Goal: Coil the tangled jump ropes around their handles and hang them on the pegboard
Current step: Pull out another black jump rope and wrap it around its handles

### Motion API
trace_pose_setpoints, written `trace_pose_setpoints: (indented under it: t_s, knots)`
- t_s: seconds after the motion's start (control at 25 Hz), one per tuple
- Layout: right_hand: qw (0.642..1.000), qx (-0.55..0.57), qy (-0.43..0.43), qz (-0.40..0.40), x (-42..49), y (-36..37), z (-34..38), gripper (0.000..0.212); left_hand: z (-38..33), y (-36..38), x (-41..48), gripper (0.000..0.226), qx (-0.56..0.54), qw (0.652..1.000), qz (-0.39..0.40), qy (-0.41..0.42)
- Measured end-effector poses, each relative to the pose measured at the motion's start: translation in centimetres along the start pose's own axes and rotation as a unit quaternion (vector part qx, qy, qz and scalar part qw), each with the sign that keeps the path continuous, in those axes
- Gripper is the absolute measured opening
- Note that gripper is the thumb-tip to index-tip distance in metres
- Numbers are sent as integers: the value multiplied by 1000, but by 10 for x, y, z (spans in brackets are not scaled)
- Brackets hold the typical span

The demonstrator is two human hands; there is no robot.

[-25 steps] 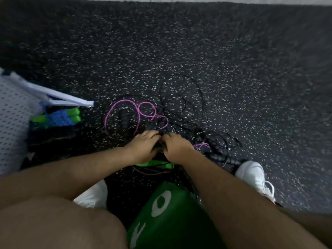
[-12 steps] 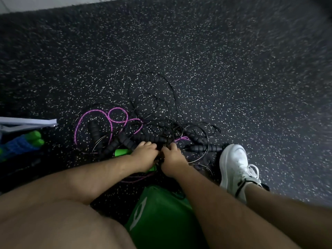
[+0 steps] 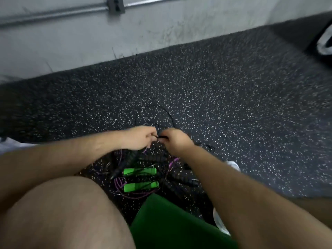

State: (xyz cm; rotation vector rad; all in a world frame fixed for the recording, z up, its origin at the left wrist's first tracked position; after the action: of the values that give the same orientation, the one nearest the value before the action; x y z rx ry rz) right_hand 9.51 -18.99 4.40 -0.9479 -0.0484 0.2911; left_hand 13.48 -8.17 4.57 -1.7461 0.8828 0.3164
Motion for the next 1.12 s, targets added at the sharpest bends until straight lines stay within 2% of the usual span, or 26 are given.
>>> trace_pose_setpoints:
  t_s: [0.12, 0.24, 0.4, 0.52, 0.6, 0.68, 0.76, 0.92, 1.04, 1.12]
  knots:
    - [997, -41, -64, -20, 8, -92, 65, 19, -33, -84, -57, 16, -13, 998, -66, 7]
    - [992, -87, -90, -34, -5, -168, 113, 14, -51, -151, -120, 20, -74, 983, -170, 13]
    - [992, -48, -107, -42, -19, -222, 150, 21, -45, -207, -194, 25, -222, 926, -304, 31]
    - [993, -5, -113, -34, -25, -220, 166, 17, -25, -216, -234, 26, -294, 881, -368, 40]
    - [993, -2, -116, 10, -25, -203, 168, 13, -13, -213, -246, 24, -303, 876, -375, 25]
    - [994, 1, -106, 20, -21, -198, 168, 12, -1, -210, -245, 21, -306, 885, -350, 11]
    - [993, 25, -107, -30, -16, -211, 172, 16, 10, -210, -240, 20, -325, 891, -316, 8]
    - [988, 28, -115, -97, -8, -236, 183, 18, 29, -212, -224, 21, -396, 875, -279, -3]
    - [988, 19, -108, -110, -5, -247, 185, 18, 28, -219, -217, 22, -398, 862, -314, -26]
    - [990, 21, -115, -82, -5, -247, 188, 16, 30, -228, -217, 21, -374, 852, -361, -55]
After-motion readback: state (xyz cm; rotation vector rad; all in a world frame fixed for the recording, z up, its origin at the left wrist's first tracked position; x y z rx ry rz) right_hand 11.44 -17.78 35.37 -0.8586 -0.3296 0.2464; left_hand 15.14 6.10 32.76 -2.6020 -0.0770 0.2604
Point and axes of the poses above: each hand's wrist, its own x-axis towards the middle knuckle, its own y-axis out of the palm, z = x × y, the point moved 9 cm from there along x, towards the middle knuckle, and after that the axes turned 14 degrees about -y, right-handed, at the moved point
